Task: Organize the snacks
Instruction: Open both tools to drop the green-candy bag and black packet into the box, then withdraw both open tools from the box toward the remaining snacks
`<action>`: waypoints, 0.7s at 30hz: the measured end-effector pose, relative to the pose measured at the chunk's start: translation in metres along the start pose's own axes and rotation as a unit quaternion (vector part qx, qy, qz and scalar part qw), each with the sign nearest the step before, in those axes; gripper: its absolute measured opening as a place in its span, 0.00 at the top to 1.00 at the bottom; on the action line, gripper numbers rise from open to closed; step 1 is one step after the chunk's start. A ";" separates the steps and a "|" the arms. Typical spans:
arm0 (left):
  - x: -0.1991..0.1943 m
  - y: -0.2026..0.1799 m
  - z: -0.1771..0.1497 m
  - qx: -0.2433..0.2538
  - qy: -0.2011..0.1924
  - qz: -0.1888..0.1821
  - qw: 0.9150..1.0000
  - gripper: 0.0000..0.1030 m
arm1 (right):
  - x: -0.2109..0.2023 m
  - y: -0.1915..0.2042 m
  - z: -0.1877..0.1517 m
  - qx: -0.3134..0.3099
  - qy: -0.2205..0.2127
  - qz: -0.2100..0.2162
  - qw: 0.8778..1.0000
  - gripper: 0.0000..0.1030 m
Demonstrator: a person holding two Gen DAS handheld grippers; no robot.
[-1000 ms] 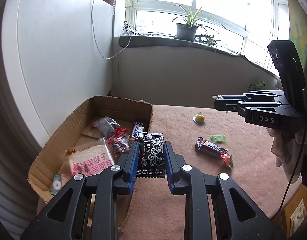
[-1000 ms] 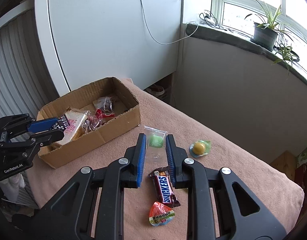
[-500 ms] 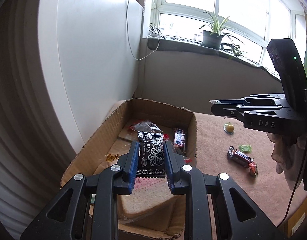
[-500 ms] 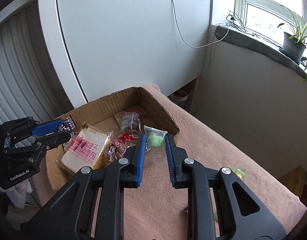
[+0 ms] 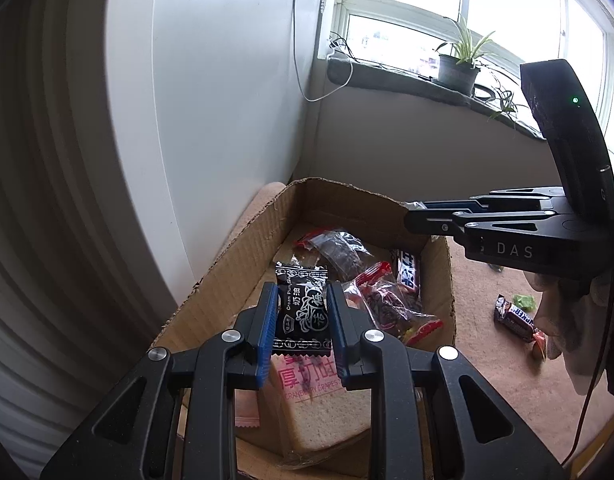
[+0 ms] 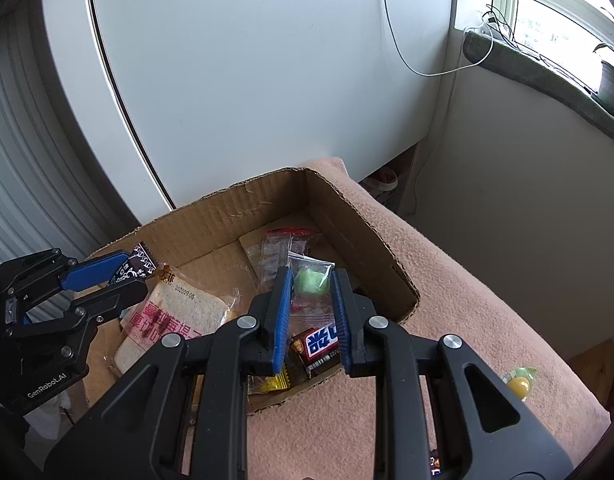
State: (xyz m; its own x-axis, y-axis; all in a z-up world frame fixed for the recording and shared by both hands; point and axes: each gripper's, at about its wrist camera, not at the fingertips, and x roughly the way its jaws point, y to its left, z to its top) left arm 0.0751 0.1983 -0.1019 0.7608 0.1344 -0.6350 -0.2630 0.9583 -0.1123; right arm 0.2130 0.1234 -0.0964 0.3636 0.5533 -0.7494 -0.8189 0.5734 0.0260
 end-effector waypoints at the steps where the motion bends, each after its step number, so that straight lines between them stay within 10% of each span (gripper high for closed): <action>1: 0.000 0.001 0.000 -0.001 0.001 0.000 1.000 0.78 | 0.002 0.001 0.001 -0.001 0.001 0.000 1.000 0.80; 7: 0.002 0.001 0.001 0.001 0.003 -0.002 1.000 0.77 | 0.009 0.004 0.003 -0.003 0.009 0.005 1.000 0.79; 12: 0.002 -0.001 0.001 0.002 0.004 0.001 1.000 0.63 | 0.002 0.003 0.001 -0.002 -0.005 -0.008 1.000 0.36; 21: -0.011 -0.008 0.001 0.002 -0.010 0.003 1.000 0.53 | -0.029 -0.005 -0.009 0.009 -0.025 -0.016 1.000 0.26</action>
State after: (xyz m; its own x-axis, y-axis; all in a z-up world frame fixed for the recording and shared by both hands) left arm 0.0694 0.1895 -0.0935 0.7703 0.1453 -0.6210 -0.2656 0.9583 -0.1053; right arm 0.2024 0.0990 -0.0813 0.4115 0.5646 -0.7155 -0.7988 0.6014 0.0152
